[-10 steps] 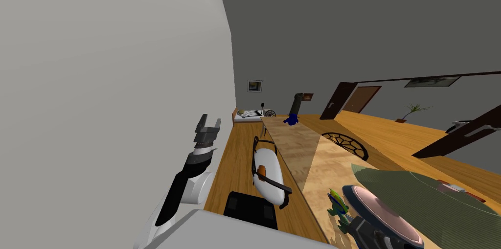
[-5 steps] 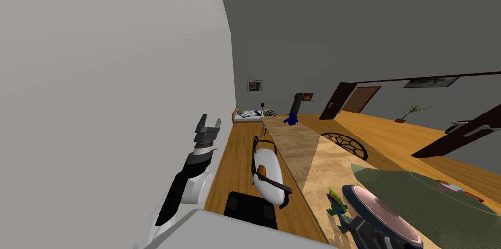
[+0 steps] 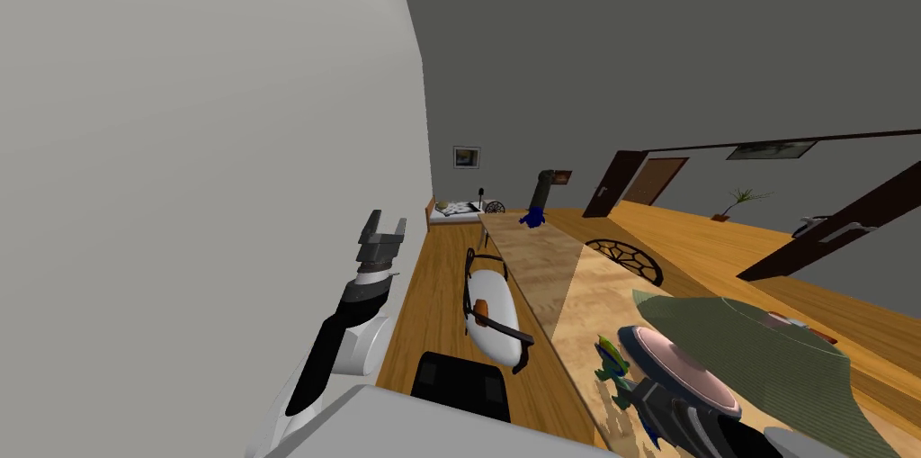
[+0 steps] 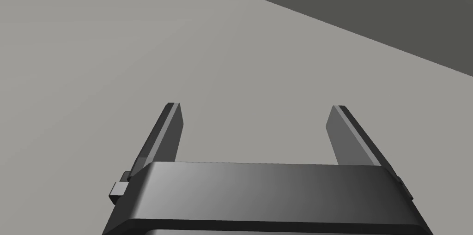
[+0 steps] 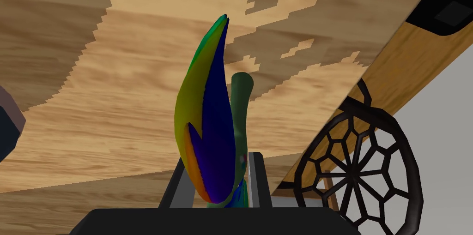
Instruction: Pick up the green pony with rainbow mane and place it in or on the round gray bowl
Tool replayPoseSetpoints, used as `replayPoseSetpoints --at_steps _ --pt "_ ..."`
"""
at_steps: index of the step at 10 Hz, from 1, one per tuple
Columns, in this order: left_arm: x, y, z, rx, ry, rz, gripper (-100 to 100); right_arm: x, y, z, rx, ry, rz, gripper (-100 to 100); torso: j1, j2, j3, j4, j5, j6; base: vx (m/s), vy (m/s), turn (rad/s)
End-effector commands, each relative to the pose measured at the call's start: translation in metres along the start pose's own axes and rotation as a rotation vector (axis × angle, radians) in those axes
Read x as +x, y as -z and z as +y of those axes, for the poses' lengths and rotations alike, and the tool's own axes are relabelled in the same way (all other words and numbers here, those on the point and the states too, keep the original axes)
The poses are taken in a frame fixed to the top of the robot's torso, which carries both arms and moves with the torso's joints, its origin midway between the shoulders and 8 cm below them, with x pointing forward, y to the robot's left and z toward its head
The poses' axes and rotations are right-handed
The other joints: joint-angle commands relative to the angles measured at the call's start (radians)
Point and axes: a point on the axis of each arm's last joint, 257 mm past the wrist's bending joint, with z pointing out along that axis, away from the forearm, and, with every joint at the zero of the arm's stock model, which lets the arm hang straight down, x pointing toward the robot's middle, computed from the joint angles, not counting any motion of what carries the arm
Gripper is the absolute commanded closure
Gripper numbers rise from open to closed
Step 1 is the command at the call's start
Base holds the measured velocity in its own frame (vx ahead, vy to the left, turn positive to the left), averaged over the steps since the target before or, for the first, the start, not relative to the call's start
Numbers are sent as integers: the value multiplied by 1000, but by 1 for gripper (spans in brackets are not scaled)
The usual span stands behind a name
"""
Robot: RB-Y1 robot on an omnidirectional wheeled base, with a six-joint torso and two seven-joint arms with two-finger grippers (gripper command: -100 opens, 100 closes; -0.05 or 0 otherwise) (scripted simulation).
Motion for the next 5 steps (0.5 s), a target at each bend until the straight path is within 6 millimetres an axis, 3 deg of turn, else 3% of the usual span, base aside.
replayPoseSetpoints --at_steps 1,5 --pt "0 0 0 0 0 0 0 -7 0 -6 -2 5 2 100 0 0 0 0 0 0 -55 18 -32" --pt "0 0 0 0 0 0 0 -19 1 -17 1 11 2 100 1 0 0 0 1 0 -44 18 -29"
